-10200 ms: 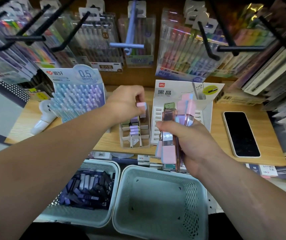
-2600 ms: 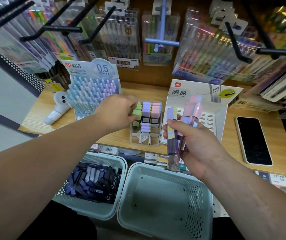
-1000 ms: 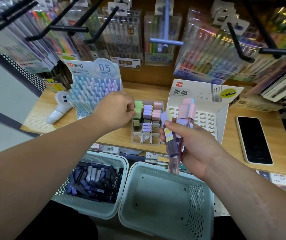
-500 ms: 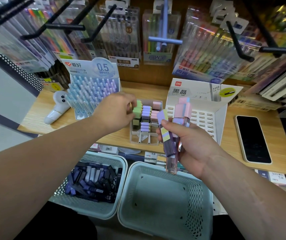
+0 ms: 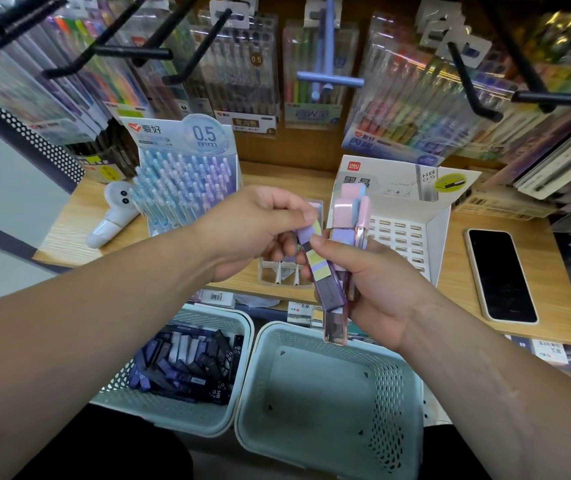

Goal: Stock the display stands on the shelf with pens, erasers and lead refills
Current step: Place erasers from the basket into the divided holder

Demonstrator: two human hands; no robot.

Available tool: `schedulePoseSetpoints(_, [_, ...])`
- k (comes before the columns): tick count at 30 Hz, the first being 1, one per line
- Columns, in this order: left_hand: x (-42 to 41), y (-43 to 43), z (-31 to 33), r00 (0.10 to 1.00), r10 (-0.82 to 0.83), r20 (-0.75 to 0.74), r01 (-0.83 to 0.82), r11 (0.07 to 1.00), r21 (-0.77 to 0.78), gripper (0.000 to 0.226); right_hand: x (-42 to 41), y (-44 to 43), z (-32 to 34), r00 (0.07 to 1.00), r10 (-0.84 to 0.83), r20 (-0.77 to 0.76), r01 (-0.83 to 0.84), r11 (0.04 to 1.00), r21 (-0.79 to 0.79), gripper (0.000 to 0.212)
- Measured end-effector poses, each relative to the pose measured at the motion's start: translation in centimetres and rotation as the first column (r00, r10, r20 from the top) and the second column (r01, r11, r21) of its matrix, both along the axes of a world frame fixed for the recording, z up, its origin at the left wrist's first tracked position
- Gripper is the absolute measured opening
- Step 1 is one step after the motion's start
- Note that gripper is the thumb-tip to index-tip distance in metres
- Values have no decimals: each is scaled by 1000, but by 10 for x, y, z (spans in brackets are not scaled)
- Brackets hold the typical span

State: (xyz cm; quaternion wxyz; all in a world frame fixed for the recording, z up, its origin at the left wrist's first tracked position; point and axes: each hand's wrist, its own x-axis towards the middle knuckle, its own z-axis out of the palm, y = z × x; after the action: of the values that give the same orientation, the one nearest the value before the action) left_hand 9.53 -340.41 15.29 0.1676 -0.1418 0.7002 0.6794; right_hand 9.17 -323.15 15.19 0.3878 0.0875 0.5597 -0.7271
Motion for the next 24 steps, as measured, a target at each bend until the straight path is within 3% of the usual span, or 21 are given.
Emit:
schedulePoseSetpoints(3, [0, -6, 3, 999, 48, -14, -46, 992, 118, 8, 1, -1, 1, 999, -30, 14, 30, 1000, -8, 19])
schedulePoseSetpoints(6, [-1, -17, 8, 997, 57, -55, -51, 993, 108, 9, 0, -2, 1, 992, -117, 38, 117, 993, 18, 17])
schedulePoseSetpoints(10, [0, -34, 7, 995, 16, -97, -25, 996, -87, 8, -3, 2, -1, 973, -232, -11, 231, 959, 162, 8])
schedulePoseSetpoints(15, [7, -29, -11, 995, -75, -69, 49, 943, -329, 11, -3, 4, -2, 967, -253, -25, 253, 947, 196, 8])
schedulePoseSetpoints(19, [4, -23, -20, 991, -9, -135, -43, 926, -374, 13, -2, 3, -1, 970, -240, -37, 242, 952, 189, 9])
schedulePoseSetpoints(24, [0, -22, -29, 967, -50, -248, -102, 820, -564, 19, -2, 7, -1, 968, -247, -30, 249, 952, 178, 9])
